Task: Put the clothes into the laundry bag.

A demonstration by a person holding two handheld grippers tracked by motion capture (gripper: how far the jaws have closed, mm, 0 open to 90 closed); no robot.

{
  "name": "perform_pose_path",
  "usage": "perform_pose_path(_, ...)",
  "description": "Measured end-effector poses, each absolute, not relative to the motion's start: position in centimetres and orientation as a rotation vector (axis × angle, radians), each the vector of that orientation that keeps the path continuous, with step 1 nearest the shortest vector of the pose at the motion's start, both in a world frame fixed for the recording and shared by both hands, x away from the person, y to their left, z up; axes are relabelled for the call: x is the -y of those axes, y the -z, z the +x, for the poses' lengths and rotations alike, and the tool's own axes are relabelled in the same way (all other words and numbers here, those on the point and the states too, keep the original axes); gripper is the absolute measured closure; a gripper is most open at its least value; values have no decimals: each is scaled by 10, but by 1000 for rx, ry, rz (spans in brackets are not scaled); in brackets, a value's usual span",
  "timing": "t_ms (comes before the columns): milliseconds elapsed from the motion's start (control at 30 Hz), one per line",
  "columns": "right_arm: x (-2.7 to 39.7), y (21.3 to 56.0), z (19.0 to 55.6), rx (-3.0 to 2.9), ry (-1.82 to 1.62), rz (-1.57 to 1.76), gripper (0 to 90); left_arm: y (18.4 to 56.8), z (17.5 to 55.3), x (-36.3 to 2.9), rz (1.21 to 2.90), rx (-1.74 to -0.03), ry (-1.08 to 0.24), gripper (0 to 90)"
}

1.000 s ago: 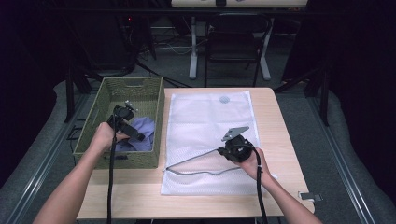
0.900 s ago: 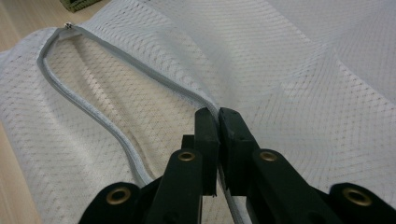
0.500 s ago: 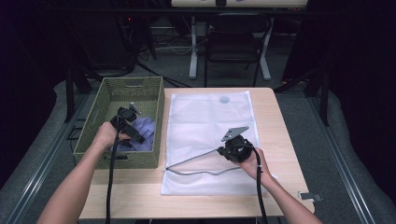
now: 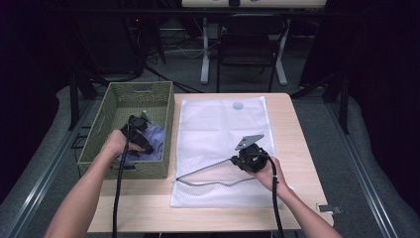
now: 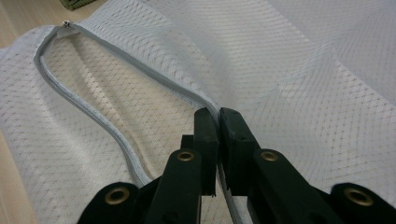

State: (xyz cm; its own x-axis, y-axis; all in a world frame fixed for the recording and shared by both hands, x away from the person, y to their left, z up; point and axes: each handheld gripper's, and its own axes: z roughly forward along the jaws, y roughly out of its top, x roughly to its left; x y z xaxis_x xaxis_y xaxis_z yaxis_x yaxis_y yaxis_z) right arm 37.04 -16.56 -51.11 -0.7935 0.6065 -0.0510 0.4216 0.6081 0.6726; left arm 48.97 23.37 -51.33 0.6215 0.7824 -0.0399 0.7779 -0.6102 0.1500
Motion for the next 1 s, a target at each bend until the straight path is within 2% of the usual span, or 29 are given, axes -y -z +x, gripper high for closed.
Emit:
perform_pose_path(67,166,511,370,-2562,-967,839,854,514,490,-233,2690,-1293,-25,243)
perform_pose_path(133,165,511,370,-2562,-966,840,855,514,490,-233,2695,-1294,-29,259)
perform_pose_path(167,165,511,370,-2562,-965,842,856,514,490,-232,2700,-1284,-23,319)
perform_pose_path(233,165,511,370,-2562,-964,842,856,513,490,-231,2717,-1271,-28,337)
perform_pose_path(300,165,511,370,-2562,-964,841,856,513,489,-231,2720,-1272,-25,435)
perform_pose_path(433,165,511,370,-2562,-963,841,856,512,488,-231,2707,-1286,-15,561)
perform_pose_path(467,165,511,370,-2563,-963,841,857,512,488,-232,2701,-1286,-9,561)
perform_pose_path(567,165,511,370,-2565,-962,834,858,510,487,-234,2694,-1285,-8,669)
perform_pose_path(767,165,511,370,-2566,-961,840,858,507,485,-236,2675,-1282,-24,739)
perform_pose_path(1000,165,511,370,-2566,-960,835,858,498,482,-236,2688,-1251,-55,754)
